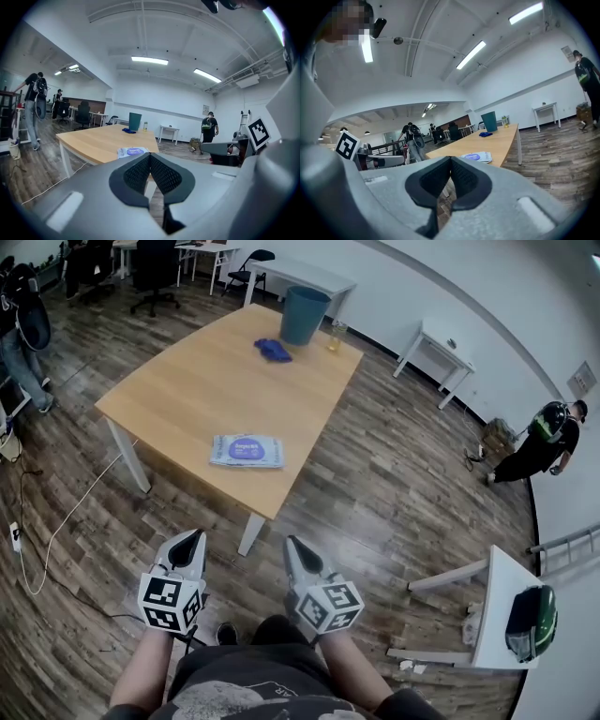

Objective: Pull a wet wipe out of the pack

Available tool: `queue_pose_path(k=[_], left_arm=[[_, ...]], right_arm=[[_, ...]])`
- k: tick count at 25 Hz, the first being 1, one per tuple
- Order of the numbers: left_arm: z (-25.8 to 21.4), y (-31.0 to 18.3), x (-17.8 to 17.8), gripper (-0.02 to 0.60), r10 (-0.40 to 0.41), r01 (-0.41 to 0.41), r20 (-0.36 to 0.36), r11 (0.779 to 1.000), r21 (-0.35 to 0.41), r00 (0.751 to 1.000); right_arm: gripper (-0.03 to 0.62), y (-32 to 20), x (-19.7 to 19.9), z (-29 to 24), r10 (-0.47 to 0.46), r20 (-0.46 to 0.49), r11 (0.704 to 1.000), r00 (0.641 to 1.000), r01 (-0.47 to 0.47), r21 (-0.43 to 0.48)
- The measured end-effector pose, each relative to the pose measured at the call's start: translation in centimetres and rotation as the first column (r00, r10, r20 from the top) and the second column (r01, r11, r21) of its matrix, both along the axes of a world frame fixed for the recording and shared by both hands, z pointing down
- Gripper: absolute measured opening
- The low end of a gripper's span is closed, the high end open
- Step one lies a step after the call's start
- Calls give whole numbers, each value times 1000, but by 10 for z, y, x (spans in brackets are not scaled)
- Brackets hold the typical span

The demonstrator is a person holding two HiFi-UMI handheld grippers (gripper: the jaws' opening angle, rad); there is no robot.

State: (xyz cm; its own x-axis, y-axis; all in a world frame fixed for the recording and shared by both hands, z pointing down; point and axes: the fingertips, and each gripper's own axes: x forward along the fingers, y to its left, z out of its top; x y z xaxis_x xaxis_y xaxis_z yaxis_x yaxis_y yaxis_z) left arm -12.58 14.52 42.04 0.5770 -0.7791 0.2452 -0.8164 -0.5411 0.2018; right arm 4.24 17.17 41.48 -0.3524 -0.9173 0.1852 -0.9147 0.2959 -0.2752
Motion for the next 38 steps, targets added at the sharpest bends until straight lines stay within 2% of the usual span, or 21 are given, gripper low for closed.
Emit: queue_pose_path(k=[4, 8, 10, 14, 17, 22, 30, 33, 38], left_arm=[[12, -3, -4, 18, 3, -3, 13, 1000, -27, 1000], [20, -16, 0, 18, 1, 1, 25, 999, -46, 1000], [22, -25, 3, 18, -8, 9, 31, 999, -46, 999], [25, -50, 10, 18, -42, 45, 44, 997, -56, 998], [27, -71, 19, 18, -53, 56, 57, 997, -61, 997], [31, -108, 34, 18, -97, 102, 65, 991, -87, 993], [41, -145, 75, 18, -111, 121, 93, 986, -115, 989], [47, -156, 78, 18, -136, 150, 120, 981, -123, 983], [61, -166, 74, 18, -186, 208, 156, 967, -144, 970]], right_arm=[[-9, -2, 4, 11, 17, -7, 999, 1000, -18, -30], [-9, -15, -6, 12, -55, -151, 998, 987, 58, 13], [-9, -25, -14, 13, -91, -180, 995, 979, 98, 31], [-9, -58, -14, 17, -132, -140, 991, 981, 135, 17], [-9, -85, -3, 16, -155, -144, 987, 977, 159, 14], [-9, -128, 25, 12, -166, -147, 986, 975, 169, 8], [-9, -168, 83, 26, -143, -80, 989, 987, 140, -39], [-9, -183, 97, 26, -138, -61, 990, 989, 136, -43], [-9, -201, 105, 29, -182, -68, 983, 981, 179, -44]])
